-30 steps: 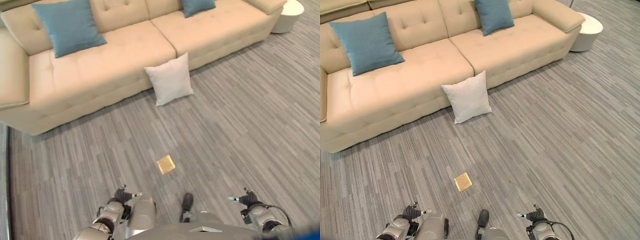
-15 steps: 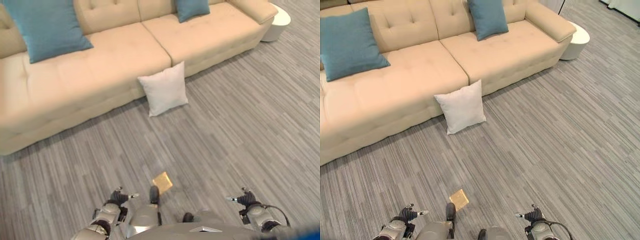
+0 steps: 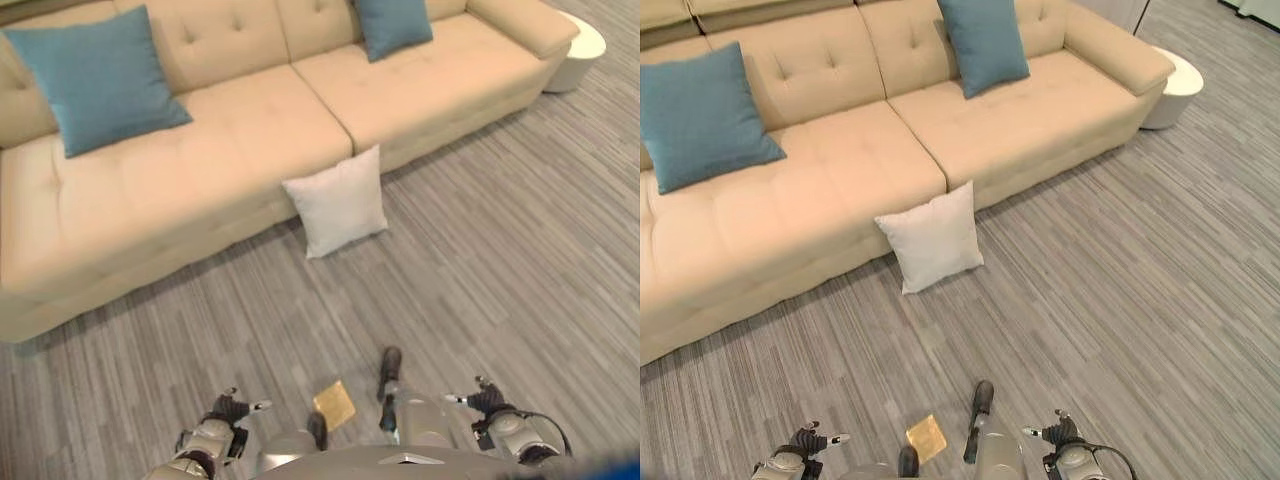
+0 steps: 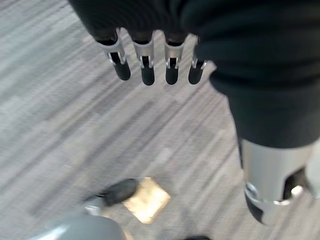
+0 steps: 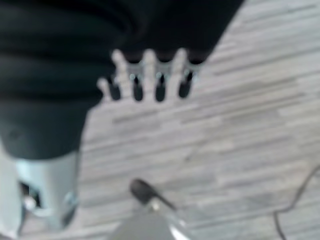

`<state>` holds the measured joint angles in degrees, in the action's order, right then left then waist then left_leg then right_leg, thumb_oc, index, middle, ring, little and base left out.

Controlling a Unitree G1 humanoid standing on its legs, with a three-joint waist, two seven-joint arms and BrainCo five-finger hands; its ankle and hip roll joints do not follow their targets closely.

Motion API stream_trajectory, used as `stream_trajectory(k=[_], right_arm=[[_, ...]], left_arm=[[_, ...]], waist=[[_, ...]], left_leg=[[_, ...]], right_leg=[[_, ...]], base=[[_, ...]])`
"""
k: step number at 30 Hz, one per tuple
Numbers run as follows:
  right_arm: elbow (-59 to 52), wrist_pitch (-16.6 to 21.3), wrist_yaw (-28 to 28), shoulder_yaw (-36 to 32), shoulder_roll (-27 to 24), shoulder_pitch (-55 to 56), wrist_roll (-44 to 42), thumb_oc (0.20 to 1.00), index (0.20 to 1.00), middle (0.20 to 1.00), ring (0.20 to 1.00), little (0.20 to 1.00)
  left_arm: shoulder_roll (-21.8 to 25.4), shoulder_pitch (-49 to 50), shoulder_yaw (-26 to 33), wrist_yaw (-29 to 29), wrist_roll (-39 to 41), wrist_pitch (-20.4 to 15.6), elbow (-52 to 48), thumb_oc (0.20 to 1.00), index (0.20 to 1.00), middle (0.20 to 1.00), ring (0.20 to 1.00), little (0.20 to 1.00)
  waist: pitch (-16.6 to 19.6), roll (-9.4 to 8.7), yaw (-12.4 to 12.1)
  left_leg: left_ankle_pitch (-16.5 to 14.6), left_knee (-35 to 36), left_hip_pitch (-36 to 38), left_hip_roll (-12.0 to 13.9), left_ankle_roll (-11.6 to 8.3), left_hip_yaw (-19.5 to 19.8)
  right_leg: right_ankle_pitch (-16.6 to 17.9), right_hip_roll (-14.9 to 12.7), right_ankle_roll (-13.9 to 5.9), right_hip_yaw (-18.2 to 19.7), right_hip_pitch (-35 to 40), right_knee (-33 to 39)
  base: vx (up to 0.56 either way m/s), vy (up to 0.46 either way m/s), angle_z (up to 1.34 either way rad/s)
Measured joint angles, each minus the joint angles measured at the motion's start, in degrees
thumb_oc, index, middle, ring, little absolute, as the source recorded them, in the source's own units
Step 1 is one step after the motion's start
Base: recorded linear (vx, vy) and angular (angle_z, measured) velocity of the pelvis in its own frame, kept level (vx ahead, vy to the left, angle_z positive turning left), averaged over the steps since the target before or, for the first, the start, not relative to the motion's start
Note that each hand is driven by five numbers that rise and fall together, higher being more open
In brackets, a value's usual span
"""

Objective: Pick up all the scattered cushions and arrange them neatly on the sofa.

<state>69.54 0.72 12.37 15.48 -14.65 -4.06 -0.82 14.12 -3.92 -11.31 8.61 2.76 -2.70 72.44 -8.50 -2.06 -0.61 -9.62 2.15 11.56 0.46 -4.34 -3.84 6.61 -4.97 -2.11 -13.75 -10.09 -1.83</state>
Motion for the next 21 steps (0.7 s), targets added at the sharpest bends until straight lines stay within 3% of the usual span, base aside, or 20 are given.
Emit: stream_trajectory(k=[1,2,3,4,6,9,10,11,13,16,18,19,21], right_arm=[[0.0,0.2,0.0,-0.8,0.1,-0.5,0.0,1.0,1.0,1.0,1.0,1.0],[-0.9,0.4,0.0,-1.5,0.1,-0.5,0.0,1.0,1.0,1.0,1.0,1.0],[-0.2,0.8,0.0,-1.1,0.1,-0.7,0.0,1.0,1.0,1.0,1.0,1.0],[0.3,0.8,0.0,-0.3,0.0,-1.2,0.0,1.0,1.0,1.0,1.0,1.0],[0.3,1.0,0.2,0.3,-0.1,-1.7,-0.2,1.0,1.0,1.0,1.0,1.0],[1.4,0.9,0.3,0.7,0.2,-2.3,-0.3,1.0,1.0,1.0,1.0,1.0],[1.8,0.9,0.3,0.8,0.1,-2.2,-0.4,1.0,1.0,1.0,1.0,1.0],[2.2,0.9,0.4,0.8,-0.1,-2.0,-0.4,1.0,1.0,1.0,1.0,1.0],[2.6,0.8,0.6,0.7,-0.4,-1.7,-0.6,1.0,1.0,1.0,1.0,1.0],[3.6,0.7,0.6,0.7,-0.4,-1.9,-0.6,1.0,1.0,1.0,1.0,1.0],[4.0,0.7,0.6,0.7,-0.5,-1.9,-0.6,1.0,1.0,1.0,1.0,1.0],[4.0,0.7,0.6,0.6,-0.5,-1.7,-0.6,1.0,1.0,1.0,1.0,1.0],[3.9,0.7,0.5,0.6,0.2,-0.7,-0.6,1.0,1.0,1.0,1.0,1.0]], left_arm=[[-0.3,0.0,0.4,0.1,0.0,-0.3,-0.2,1.0,1.0,1.0,1.0,1.0],[-1.1,-0.5,0.7,0.1,0.1,-0.3,0.0,1.0,1.0,1.0,1.0,1.0],[-1.3,-1.6,0.5,0.0,0.4,-0.3,0.3,1.0,1.0,1.0,1.0,1.0],[-0.5,-1.7,0.5,0.0,0.6,-0.4,0.3,1.0,1.0,1.0,1.0,1.0],[0.2,-2.6,0.6,0.1,1.0,-0.2,0.3,1.0,1.0,1.0,1.0,1.0],[0.9,-4.1,0.2,0.1,1.0,-0.3,-1.0,1.0,1.0,1.0,1.0,1.0],[1.0,-4.1,0.1,0.0,1.0,-0.1,-1.0,1.0,1.0,1.0,1.0,1.0],[0.9,-4.1,-0.2,0.0,0.9,-0.1,-0.9,1.0,1.0,1.0,1.0,1.0],[0.8,-3.6,-0.5,0.1,0.9,0.0,-1.2,1.0,1.0,1.0,1.0,1.0],[0.5,-3.6,-0.4,0.0,0.8,-0.1,-1.3,1.0,1.0,1.0,1.0,1.0],[0.1,-1.5,0.7,0.0,0.9,0.0,-1.1,1.0,1.0,1.0,1.0,1.0],[0.1,-0.1,0.6,-0.1,0.8,0.0,-0.3,1.0,1.0,1.0,1.0,1.0],[0.7,-0.4,0.6,0.0,0.8,0.1,0.8,1.0,1.0,1.0,1.0,1.0]], waist=[[0.3,-0.68,-0.4],[0.8,-2.52,-0.5],[0.3,-3.45,-1.3],[0.1,-3.73,-2.8],[-0.6,-4.55,-2.7],[-3.1,-5.52,-2.6],[-3.4,-5.3,-2.1],[-3.6,-4.99,-1.6],[-4.1,-4.48,-1.8],[-4.7,-4.01,-2.3],[-4.0,-2.74,-2.7],[-3.2,-2.34,-2.7],[-1.8,-3.64,-2.7]], left_leg=[[0.8,-7.5,-2.6,1.1,-4.94,-0.1],[2.0,-23.3,-10.3,1.1,-8.59,0.7],[3.5,-33.8,-15.6,1.3,-8.5,1.0],[2.9,-37.6,-17.8,1.8,-5.86,1.6],[3.2,-39.2,-23.8,3.3,-3.64,2.1],[5.3,-29.3,-28.7,4.4,-0.72,-2.2],[6.0,-23.7,-28.4,4.6,-0.7,-4.3],[7.9,-16.6,-28.0,4.6,-0.85,-5.6],[12.3,-8.8,-27.9,4.4,-0.69,-8.5],[14.5,-7.2,-27.1,3.4,-0.3,-8.3],[15.4,-3.2,-21.4,2.5,0.9,-7.9],[16.9,-1.1,-18.7,1.6,5.51,-7.7],[15.2,0.1,-16.9,-1.1,7.46,-8.5]], right_leg=[[0.1,0.8,1.84,-0.7,3.7,3.4],[-0.4,0.6,4.09,-1.2,4.9,4.5],[-0.4,0.2,5.22,-1.4,6.3,5.8],[-0.5,1.1,6.04,-1.0,7.3,6.5],[-3.3,1.8,8.89,-2.6,9.3,7.0],[-5.5,2.6,8.49,-4.3,11.2,7.4],[-6.1,3.0,7.08,-5.2,11.7,7.3],[-6.4,3.5,7.58,-6.2,12.4,7.3],[-8.1,4.6,6.39,-6.3,13.8,7.1],[-10.1,5.0,5.66,-5.7,16.6,7.0],[-12.1,5.0,3.53,-3.2,20.2,7.0],[-13.2,4.6,2.29,-2.2,21.8,6.8],[-15.6,1.6,-0.17,-1.2,20.7,2.5]], base=[[0.25,-0.349,0.38],[0.15,-0.271,0.28],[0.12,-0.163,-0.01],[0.14,-0.147,-0.14],[0.17,-0.1,0.13],[0.25,-0.001,0.3],[0.1,0.029,0.4],[0.24,0.039,0.27],[0.23,0.051,0.07],[0.29,0.122,-0.11],[0.28,0.153,-0.58],[0.26,0.179,-0.47],[0.22,0.169,-0.15]])
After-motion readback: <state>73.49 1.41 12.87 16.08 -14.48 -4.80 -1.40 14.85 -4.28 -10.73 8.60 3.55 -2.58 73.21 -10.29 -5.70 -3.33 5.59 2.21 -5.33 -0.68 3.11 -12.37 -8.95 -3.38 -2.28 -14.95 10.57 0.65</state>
